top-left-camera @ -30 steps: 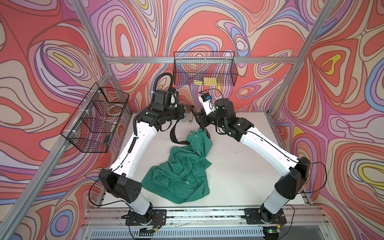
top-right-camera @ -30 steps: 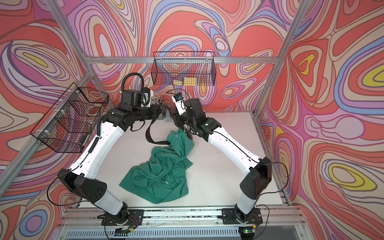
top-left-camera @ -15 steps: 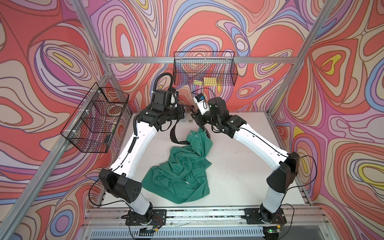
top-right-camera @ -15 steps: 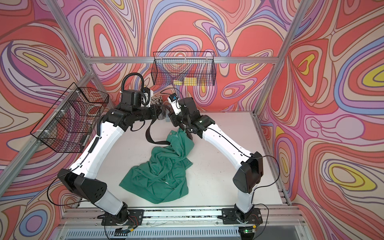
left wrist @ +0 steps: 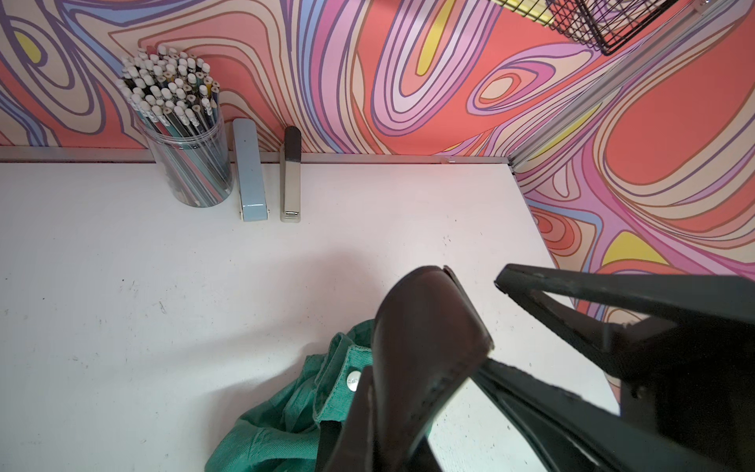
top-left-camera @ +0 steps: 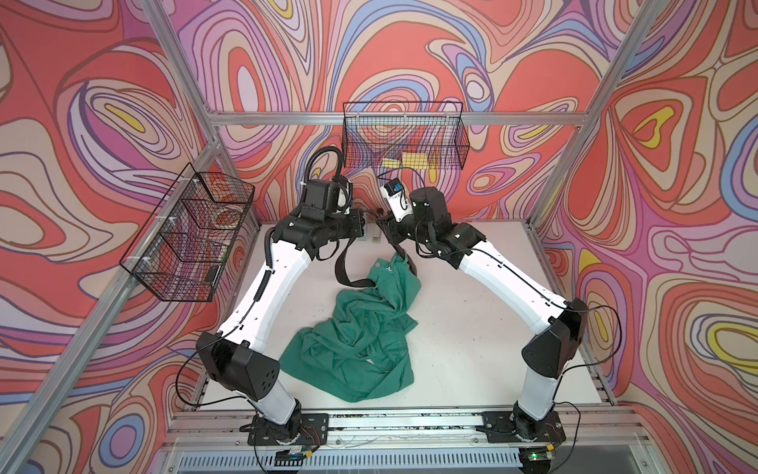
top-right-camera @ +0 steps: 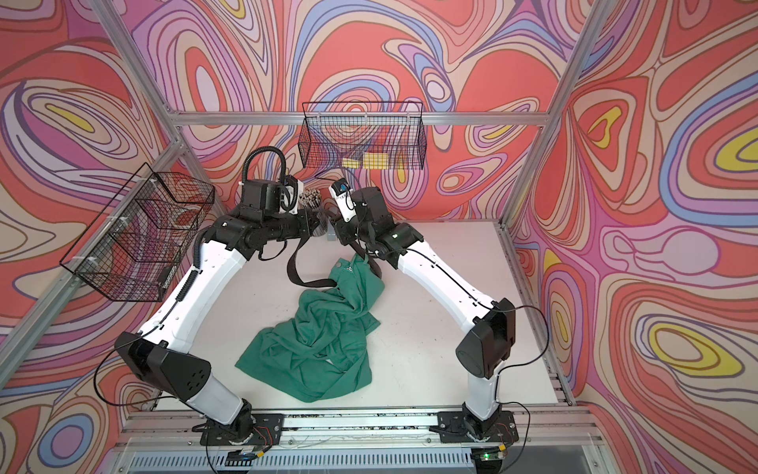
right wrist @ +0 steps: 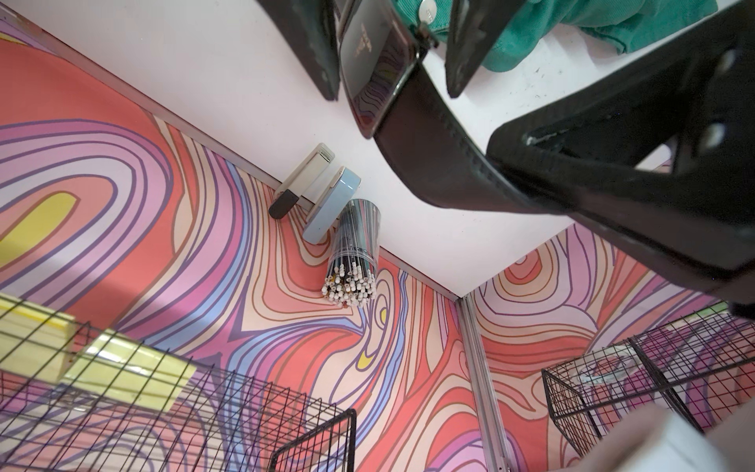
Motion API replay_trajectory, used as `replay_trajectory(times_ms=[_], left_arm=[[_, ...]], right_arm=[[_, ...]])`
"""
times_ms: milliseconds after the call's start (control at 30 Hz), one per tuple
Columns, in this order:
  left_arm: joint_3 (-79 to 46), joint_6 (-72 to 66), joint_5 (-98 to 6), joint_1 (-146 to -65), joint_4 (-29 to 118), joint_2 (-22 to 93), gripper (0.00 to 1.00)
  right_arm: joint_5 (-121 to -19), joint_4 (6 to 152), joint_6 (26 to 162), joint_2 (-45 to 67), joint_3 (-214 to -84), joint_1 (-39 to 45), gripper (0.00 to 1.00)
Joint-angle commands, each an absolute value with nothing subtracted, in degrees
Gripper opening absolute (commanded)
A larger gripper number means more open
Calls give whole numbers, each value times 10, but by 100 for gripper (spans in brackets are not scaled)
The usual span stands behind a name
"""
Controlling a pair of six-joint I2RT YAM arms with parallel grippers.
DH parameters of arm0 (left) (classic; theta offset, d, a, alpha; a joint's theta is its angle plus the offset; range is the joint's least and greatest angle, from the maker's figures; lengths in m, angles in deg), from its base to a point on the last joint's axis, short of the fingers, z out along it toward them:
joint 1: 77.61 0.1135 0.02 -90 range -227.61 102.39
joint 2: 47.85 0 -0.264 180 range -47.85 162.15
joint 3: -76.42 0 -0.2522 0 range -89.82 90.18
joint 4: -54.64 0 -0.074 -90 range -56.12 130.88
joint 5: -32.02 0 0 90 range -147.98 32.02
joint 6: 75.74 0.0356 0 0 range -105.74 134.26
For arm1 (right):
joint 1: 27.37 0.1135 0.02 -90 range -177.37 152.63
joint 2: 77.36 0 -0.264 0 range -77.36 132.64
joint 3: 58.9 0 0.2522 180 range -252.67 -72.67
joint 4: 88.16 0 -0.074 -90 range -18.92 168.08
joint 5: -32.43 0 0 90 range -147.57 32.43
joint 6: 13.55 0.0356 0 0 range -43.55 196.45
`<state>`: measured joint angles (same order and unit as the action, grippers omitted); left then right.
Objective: Remove the belt from the trousers
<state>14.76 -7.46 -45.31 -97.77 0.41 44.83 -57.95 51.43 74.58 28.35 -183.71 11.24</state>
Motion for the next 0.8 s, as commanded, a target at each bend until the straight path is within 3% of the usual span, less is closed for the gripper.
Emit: replay_trajectory(times_ms=[0, 300, 700, 767], left_arm=[[149, -92, -441, -977, 39, 433, 0], [149, -91, -441, -977, 35, 431, 0], [142, -91, -440, -977, 33, 429, 0], [140, -91, -440, -977, 34, 429, 0]], right_arm=[[-575, 499, 745, 299, -1850, 114, 43], [-576, 492, 746, 312, -1862, 117, 45], [-574, 483, 745, 318, -1887, 118, 41], [-573, 480, 743, 318, -1886, 118, 37]])
